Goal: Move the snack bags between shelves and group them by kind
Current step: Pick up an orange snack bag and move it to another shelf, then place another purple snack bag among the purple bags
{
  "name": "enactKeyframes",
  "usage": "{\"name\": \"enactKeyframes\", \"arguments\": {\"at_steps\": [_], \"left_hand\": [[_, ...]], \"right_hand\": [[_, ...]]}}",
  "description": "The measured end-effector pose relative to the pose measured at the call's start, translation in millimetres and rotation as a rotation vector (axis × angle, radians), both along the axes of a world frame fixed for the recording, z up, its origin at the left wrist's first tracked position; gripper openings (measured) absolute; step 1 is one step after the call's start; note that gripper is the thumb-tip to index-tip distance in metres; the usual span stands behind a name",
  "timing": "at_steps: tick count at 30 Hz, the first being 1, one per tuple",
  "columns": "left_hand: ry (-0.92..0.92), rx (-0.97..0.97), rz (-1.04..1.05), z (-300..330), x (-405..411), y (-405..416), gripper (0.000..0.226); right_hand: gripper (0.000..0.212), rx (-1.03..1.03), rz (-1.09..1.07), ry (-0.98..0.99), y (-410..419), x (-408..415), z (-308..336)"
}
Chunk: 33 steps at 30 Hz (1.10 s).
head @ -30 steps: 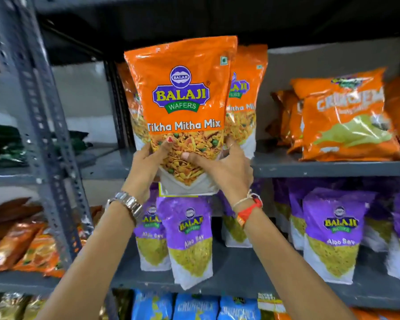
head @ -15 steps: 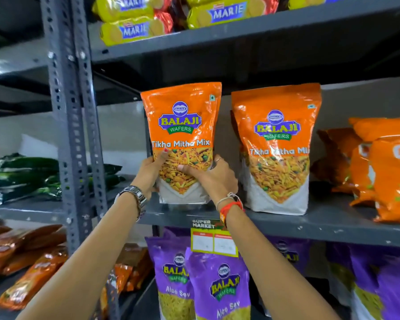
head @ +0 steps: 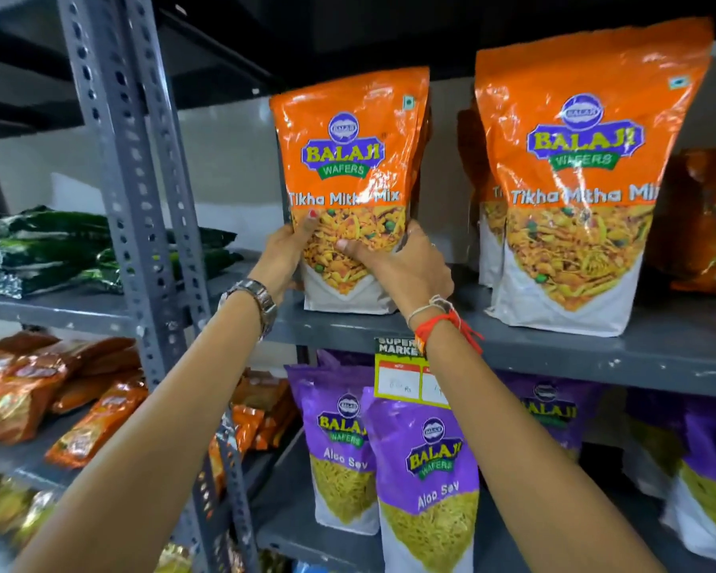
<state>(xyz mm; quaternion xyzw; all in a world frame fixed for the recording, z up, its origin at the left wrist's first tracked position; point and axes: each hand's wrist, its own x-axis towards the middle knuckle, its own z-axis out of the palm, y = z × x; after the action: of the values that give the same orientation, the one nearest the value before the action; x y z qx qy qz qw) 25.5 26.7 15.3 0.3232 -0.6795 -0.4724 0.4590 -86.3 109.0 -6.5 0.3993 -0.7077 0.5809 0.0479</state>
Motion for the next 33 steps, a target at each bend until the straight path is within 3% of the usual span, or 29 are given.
{"name": "enactKeyframes", "arguments": {"at_steps": [3,5,8,10,12,14,17,20,25,27,29,33], "left_hand": [[-0.135,-0.174,0.125,-8,6,-5,0.062],[-0.158,-0.326,0.305,-19,12,-3,0.057],[0.281,-0.359,0.359,-41,19,15,0.024],[0.537,-0.297,0.284,-65,21,31,0.023],[0.587,-0.212,0.242,-95,19,49,0.027],[0.599,-0.103,0.225,-134,13,63,0.028],[0.612,0.077,0.204,-202,2,75,0.027],[0.547,0.257,0.227,-267,-11,82,0.026],[0.278,0.54,0.166,-342,-28,87,0.019],[0.164,0.639,0.089,-357,-35,89,0.031],[0.119,0.752,-0.007,-364,-42,90,0.047],[0.099,0.825,-0.029,-363,-45,93,0.038]], "right_hand": [[0.1,0.054,-0.04,0.051,12,0,0],[0.095,-0.035,-0.086,0.083,28,-4,-6],[0.056,-0.343,-0.098,0.056,61,-8,-28],[0.029,-0.588,-0.135,0.014,82,-8,-53],[0.016,-0.804,-0.208,-0.024,98,-9,-87],[0.02,-0.834,-0.251,-0.094,104,-16,-126],[0.026,-0.677,-0.253,-0.193,103,-31,-188],[0.021,-0.387,-0.202,-0.301,100,-48,-251],[0.056,0.115,0.042,-0.6,88,-71,-315],[0.069,0.262,0.097,-0.652,88,-72,-320],[0.062,0.322,0.205,-0.733,91,-68,-316],[0.044,0.339,0.34,-0.701,95,-67,-318]]}}
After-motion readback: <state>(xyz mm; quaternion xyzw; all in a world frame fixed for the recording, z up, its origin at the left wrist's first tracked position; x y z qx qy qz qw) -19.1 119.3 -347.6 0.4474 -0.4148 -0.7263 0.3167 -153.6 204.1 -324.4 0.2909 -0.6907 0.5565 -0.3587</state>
